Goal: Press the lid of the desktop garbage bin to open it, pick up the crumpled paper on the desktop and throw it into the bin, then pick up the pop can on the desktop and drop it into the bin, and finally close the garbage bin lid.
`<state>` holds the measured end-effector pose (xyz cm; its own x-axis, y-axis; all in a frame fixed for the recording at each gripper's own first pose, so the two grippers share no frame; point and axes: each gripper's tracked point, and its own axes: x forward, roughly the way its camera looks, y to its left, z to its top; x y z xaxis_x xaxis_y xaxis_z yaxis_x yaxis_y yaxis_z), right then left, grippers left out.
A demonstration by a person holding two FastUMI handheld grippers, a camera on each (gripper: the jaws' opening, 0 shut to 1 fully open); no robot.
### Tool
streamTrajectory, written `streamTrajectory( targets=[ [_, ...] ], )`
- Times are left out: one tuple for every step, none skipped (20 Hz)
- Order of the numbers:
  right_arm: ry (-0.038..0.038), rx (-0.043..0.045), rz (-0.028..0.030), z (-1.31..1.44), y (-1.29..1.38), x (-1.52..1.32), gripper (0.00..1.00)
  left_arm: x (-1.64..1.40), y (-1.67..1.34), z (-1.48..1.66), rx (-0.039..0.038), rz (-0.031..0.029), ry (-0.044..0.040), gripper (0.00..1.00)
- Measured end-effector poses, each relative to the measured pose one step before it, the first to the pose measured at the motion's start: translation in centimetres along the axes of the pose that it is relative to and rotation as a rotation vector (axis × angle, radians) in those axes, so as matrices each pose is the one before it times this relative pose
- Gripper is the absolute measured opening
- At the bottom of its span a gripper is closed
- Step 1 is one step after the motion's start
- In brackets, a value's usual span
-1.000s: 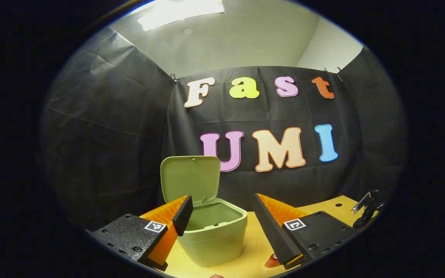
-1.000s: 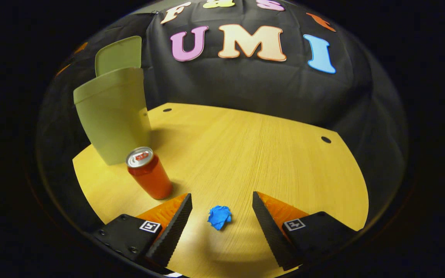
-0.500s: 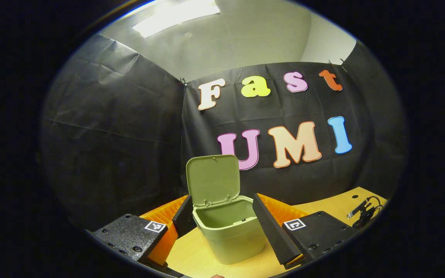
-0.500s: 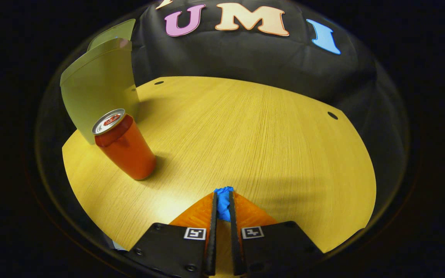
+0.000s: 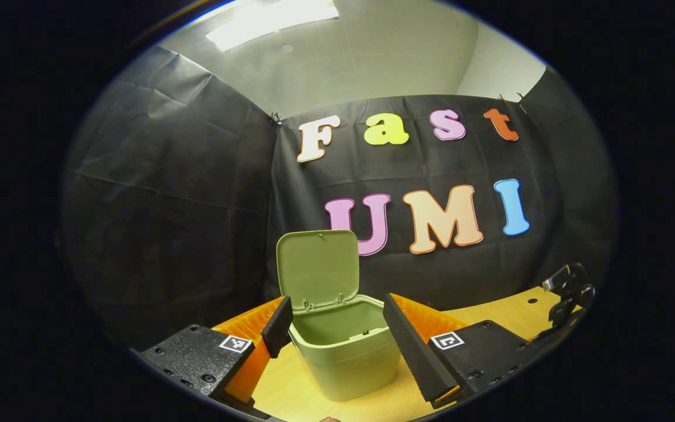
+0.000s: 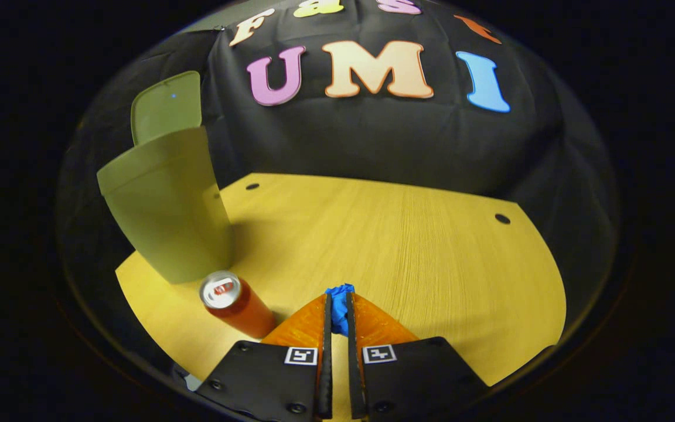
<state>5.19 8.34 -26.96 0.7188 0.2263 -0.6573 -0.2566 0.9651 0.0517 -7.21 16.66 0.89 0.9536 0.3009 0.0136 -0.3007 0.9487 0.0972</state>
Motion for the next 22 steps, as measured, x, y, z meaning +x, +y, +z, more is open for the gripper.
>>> streamTrajectory(
  targets=[
    [-0.04286, -0.00258, 0.00810, 2.082, 0.638, -0.325, 0.14, 0.083, -0.008, -0.257, -0.00444, -0.00529, 0.00240, 0.94],
    [-0.04162, -0.00480, 0.00980, 1.916, 0.710, -0.271, 0.14, 0.152, 0.091, -0.311, -0.00214, -0.00374, 0.00927, 0.99],
    [-0.03793, -0.00826, 0.00837, 1.775, 0.703, -0.185, 0.14, -0.099, 0.135, -0.405, -0.00152, -0.00305, 0.00834, 0.99],
    [-0.03177, -0.00936, 0.01003, 1.756, 0.780, -0.181, 0.14, 0.001, 0.239, -0.183, -0.00122, -0.00056, 0.00610, 0.99],
    [-0.02717, -0.00901, 0.01116, 1.657, 0.876, -0.031, 0.13, 0.073, 0.319, -0.178, -0.00208, 0.00128, 0.00324, 0.94],
    [-0.02541, -0.00895, 0.01340, 1.241, 1.004, 0.264, 0.10, -0.078, 0.345, -0.032, -0.00216, 0.00135, 0.00188, 0.95],
    [-0.02504, -0.01244, 0.01013, 1.156, 0.776, 0.203, 0.13, -0.078, 0.323, -0.229, -0.00105, 0.00202, 0.00353, 0.95],
    [-0.02240, -0.01223, 0.00778, 1.154, 0.741, 0.004, 0.13, -0.021, 0.390, -0.122, -0.00083, 0.00263, 0.00524, 0.94],
    [-0.02453, -0.01000, 0.00980, 1.093, 0.813, 0.130, 0.13, -0.032, 0.403, -0.315, -0.00125, 0.00354, 0.00520, 0.94],
    [-0.01701, -0.00591, 0.01042, 0.848, 0.946, 0.273, 0.13, -0.071, 0.455, -0.138, -0.00256, 0.00317, 0.00403, 0.95],
    [-0.01409, -0.00563, 0.01013, 0.876, 0.879, 0.244, 0.13, -0.153, 0.452, -0.160, -0.00274, 0.00473, 0.00286, 0.95],
    [-0.01299, -0.00566, 0.01262, 0.582, 0.999, 0.241, 0.13, -0.022, 0.469, -0.168, -0.00263, 0.00361, 0.00400, 0.95],
    [-0.01215, -0.00564, 0.00924, 0.764, 0.893, 0.337, 0.13, -0.162, 0.443, -0.326, -0.00071, 0.00463, 0.00488, 0.95],
    [-0.00884, -0.00641, 0.00973, 0.542, 0.878, 0.440, 0.13, 0.006, 0.496, -0.173, 0.00048, 0.00627, 0.00277, 0.94],
    [-0.01064, -0.00594, 0.01221, 0.679, 0.931, 0.481, 0.13, -0.149, 0.448, -0.244, 0.00063, 0.00283, 0.00412, 0.99],
    [-0.01151, -0.00404, 0.00935, 0.565, 0.840, 0.480, 0.13, -0.065, 0.357, -0.273, 0.00149, 0.00196, 0.00802, 0.94],
    [-0.01170, -0.00369, 0.01012, 0.505, 0.920, 0.272, 0.13, 0.055, 0.391, -0.357, 0.00183, 0.00212, 0.00630, 0.95],
    [-0.01447, -0.00675, 0.00820, 0.630, 0.950, 0.383, 0.11, 0.069, 0.355, -0.174, 0.00043, 0.00283, 0.00337, 0.99],
    [-0.01693, -0.00949, 0.00636, 0.669, 0.710, 0.450, 0.11, -0.074, 0.432, -0.146, -0.00011, 0.00197, 0.00174, 0.99],
    [-0.01130, -0.00901, 0.00711, 0.467, 0.775, 0.492, 0.13, 0.087, 0.348, -0.168, 0.00016, 0.00213, 0.00509, 0.99],
    [-0.00880, -0.00602, 0.00888, 0.352, 0.858, 0.472, 0.12, -0.137, 0.356, -0.479, 0.00093, 0.00172, 0.00629, 0.95],
    [-0.00665, -0.00163, 0.00928, 0.220, 0.803, 0.571, 0.12, 0.097, 0.327, -0.255, 0.00170, 0.00289, 0.00629, 0.99]
  ],
)
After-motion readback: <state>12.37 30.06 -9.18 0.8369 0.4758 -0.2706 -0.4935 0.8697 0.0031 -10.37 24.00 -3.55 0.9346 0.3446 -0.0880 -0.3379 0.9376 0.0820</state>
